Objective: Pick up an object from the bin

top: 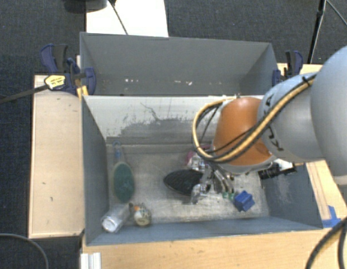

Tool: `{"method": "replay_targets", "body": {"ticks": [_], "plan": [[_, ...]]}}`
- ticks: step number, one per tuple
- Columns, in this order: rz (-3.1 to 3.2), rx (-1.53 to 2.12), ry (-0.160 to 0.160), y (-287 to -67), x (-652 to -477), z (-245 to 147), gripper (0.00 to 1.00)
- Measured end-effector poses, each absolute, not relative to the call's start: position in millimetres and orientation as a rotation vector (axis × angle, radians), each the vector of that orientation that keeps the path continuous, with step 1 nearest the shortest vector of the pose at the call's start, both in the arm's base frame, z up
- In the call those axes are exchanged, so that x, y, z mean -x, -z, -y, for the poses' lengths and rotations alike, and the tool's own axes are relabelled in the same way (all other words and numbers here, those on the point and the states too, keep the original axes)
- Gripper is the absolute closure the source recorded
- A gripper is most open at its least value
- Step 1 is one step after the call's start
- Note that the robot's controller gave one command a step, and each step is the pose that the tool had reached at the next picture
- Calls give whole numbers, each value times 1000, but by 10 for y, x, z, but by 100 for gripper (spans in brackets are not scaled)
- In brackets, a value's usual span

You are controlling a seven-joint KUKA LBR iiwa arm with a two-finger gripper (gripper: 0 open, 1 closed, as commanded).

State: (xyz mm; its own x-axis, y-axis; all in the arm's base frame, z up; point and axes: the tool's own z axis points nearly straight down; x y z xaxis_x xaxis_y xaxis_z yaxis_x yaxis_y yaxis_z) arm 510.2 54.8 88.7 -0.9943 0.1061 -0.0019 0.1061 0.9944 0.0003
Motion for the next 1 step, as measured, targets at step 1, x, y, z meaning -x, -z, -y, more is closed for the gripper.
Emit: {"method": "replay_targets", "body": {"ticks": [1], "plan": [[-3131,-75,-2,-2367,-5082,-461,100]]}}
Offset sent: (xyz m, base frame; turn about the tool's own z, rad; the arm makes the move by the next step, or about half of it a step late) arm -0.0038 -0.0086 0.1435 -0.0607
